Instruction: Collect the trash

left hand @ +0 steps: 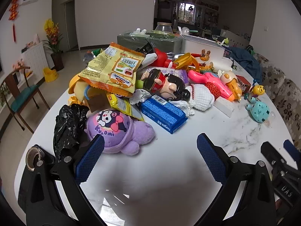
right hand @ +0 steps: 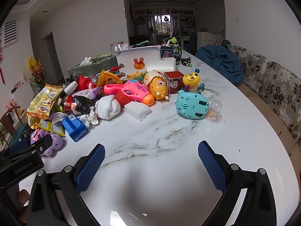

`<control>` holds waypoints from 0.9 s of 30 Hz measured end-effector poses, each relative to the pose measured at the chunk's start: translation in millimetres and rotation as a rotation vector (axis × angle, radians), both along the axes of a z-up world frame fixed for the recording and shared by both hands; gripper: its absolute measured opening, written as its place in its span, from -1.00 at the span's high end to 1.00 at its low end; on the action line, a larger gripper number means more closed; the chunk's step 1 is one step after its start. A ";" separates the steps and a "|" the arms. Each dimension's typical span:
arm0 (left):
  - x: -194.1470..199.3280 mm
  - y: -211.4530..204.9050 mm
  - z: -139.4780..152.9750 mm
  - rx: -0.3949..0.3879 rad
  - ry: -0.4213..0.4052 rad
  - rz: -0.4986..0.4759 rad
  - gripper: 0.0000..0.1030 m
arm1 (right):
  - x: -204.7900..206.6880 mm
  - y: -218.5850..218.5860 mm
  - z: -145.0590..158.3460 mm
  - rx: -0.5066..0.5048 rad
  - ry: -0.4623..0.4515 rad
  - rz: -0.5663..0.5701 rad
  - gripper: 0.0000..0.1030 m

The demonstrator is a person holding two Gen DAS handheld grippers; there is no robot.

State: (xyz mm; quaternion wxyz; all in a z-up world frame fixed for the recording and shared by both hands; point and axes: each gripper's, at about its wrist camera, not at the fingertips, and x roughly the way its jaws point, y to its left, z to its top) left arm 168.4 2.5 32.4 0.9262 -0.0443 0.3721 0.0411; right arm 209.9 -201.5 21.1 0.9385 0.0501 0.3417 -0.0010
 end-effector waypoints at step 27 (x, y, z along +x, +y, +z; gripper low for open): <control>-0.5 -12.9 -5.5 0.084 0.028 -0.008 -0.87 | 3.9 -4.4 -9.3 0.019 0.055 -0.020 -0.90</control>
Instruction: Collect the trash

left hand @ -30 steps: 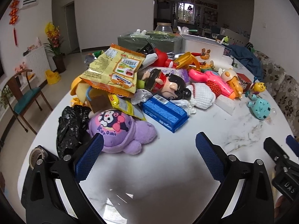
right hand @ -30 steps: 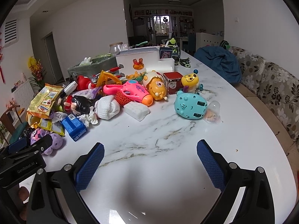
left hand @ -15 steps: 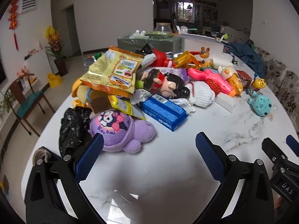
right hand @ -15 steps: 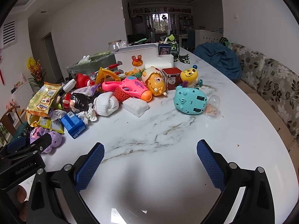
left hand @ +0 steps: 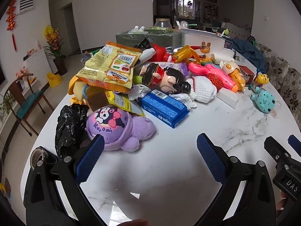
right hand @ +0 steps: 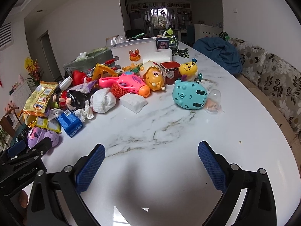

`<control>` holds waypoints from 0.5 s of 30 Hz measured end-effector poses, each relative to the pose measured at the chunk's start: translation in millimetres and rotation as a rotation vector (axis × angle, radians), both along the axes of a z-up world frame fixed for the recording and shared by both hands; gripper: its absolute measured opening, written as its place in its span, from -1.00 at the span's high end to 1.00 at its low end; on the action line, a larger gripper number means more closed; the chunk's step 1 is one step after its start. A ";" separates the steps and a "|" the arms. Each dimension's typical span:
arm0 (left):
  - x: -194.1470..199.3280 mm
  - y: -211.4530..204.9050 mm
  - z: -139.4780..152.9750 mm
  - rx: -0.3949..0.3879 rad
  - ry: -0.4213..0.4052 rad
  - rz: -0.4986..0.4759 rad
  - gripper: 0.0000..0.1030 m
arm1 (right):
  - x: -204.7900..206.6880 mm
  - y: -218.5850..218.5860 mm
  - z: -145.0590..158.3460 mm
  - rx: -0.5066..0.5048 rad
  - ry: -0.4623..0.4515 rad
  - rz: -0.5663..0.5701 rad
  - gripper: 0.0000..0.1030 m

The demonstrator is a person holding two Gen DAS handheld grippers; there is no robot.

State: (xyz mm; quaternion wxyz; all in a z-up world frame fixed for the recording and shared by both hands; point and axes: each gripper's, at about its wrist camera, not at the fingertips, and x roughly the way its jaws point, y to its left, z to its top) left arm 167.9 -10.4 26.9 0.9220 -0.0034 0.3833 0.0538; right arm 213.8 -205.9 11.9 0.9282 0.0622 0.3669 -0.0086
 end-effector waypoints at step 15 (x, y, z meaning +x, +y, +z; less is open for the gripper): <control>-0.5 -1.5 -1.1 -0.013 0.007 -0.013 -0.87 | 0.2 0.1 1.1 -0.014 0.000 0.003 -0.90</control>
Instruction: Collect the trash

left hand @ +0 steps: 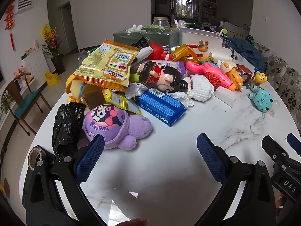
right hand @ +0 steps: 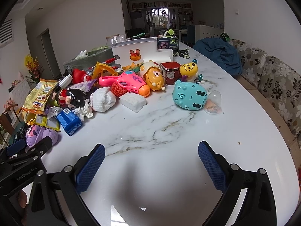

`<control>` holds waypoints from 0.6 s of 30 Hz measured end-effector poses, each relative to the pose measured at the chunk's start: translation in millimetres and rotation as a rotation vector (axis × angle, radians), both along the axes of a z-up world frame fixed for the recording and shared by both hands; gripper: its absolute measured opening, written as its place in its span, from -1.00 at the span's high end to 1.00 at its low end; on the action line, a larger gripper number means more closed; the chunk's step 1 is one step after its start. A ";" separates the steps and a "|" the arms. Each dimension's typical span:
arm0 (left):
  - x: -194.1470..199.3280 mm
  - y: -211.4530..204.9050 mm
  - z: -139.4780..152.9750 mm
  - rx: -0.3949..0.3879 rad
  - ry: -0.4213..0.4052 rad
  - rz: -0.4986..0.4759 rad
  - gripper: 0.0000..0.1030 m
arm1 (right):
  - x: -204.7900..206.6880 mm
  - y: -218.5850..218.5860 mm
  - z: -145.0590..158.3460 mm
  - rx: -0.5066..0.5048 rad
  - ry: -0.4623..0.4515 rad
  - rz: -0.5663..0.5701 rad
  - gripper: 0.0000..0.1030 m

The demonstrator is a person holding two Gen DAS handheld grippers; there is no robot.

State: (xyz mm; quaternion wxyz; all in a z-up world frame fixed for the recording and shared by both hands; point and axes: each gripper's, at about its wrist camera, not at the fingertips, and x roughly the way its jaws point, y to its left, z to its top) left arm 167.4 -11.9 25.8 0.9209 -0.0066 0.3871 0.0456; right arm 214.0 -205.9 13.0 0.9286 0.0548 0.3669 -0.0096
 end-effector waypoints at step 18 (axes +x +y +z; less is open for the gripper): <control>-0.4 1.6 -0.8 -0.016 0.004 -0.002 -0.87 | -0.6 -1.1 0.2 -0.001 0.001 0.002 -0.90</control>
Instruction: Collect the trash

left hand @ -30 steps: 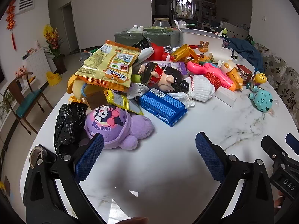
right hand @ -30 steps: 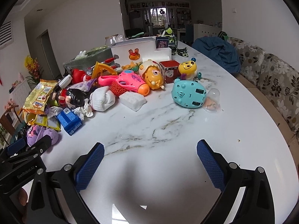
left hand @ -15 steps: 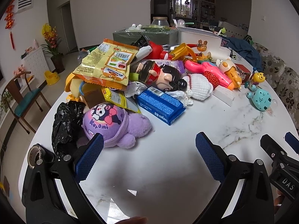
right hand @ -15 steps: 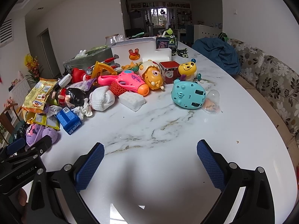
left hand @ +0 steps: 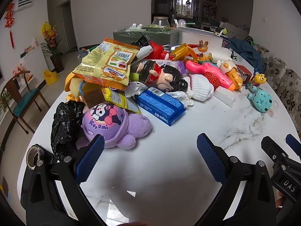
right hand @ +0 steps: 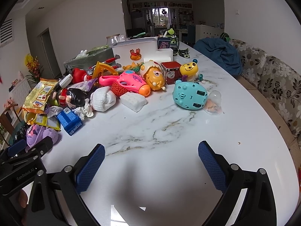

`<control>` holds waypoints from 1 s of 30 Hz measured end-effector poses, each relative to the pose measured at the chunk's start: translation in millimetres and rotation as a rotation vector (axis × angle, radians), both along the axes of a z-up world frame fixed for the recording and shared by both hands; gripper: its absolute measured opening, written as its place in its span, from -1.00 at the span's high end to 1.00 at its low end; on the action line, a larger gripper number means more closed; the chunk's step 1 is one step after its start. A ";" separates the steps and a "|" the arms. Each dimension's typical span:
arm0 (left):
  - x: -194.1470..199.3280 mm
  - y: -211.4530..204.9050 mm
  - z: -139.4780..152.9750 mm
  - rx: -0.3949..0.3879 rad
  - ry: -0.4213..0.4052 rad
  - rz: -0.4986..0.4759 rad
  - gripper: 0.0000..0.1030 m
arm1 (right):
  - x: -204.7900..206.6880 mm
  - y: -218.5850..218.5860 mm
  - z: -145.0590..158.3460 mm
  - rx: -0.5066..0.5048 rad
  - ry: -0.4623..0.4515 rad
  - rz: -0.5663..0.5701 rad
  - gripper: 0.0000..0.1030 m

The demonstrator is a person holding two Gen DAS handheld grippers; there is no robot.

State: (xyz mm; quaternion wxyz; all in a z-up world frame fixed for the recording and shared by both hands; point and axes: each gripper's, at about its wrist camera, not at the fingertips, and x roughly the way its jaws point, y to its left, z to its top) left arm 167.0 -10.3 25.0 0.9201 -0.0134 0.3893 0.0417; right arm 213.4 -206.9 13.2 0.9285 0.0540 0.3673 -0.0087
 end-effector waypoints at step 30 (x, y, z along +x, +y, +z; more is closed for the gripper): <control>-2.8 -2.0 7.9 -0.007 -0.040 -0.017 -0.87 | 1.1 3.2 1.4 -0.002 -0.001 0.001 -0.90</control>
